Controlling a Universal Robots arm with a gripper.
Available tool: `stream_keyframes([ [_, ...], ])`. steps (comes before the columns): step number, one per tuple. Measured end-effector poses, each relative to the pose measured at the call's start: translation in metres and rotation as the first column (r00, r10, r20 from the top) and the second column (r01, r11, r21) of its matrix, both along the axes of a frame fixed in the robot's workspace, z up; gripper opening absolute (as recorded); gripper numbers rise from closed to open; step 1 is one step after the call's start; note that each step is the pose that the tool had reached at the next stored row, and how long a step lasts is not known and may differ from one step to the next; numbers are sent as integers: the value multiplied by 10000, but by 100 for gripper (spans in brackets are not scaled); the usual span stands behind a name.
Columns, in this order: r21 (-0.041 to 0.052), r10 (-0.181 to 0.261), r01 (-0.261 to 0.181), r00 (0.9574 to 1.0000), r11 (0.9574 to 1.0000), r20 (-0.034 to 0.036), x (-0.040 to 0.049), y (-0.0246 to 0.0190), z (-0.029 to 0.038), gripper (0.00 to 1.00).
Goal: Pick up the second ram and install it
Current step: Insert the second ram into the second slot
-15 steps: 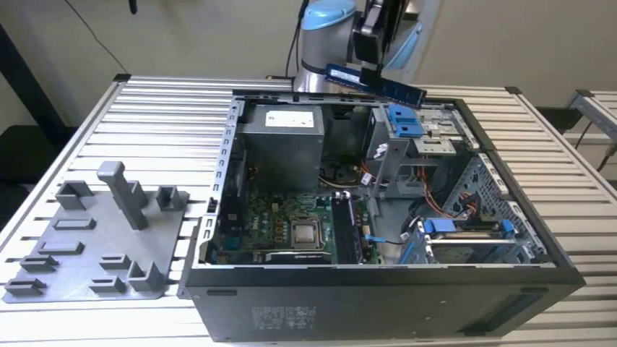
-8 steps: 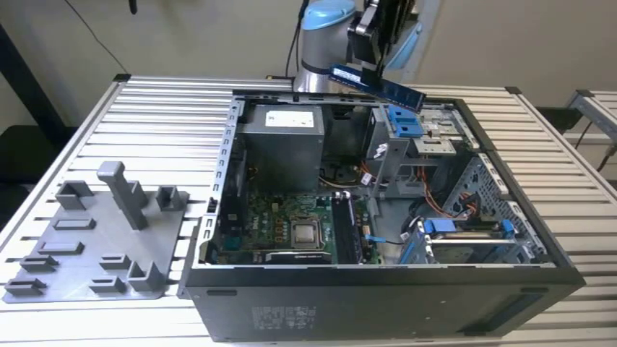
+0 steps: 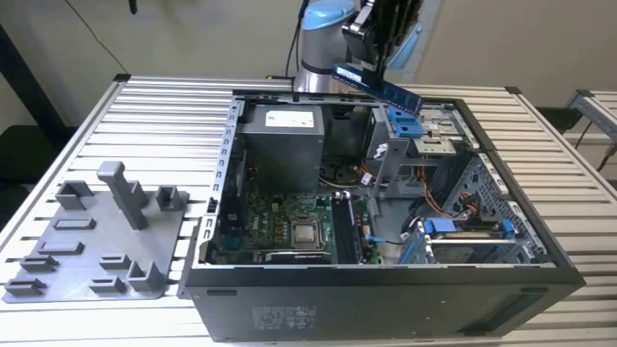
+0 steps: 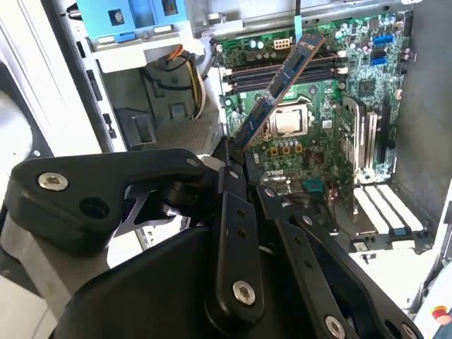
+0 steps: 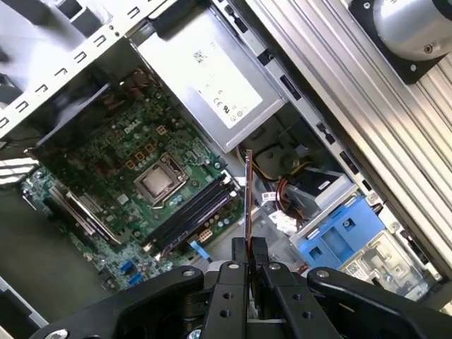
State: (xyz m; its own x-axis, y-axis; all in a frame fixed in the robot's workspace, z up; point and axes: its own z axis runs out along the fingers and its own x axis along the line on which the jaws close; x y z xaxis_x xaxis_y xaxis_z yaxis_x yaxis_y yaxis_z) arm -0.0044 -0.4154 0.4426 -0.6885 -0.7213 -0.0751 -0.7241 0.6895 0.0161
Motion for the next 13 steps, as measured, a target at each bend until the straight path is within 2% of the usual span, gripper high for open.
stream_keyframes([
  [3, -1, -462, 462, 9989, 9989, 0, 0, 0, -2, 14],
  [7, 0, -1093, 1093, 9940, 9940, 0, 0, 0, -4, 14],
  [10, -1, -1568, 1568, 9876, 9876, 0, 0, 0, -6, 14],
  [13, -1, -2030, 2030, 9792, 9792, 0, 0, 0, -7, 14],
])
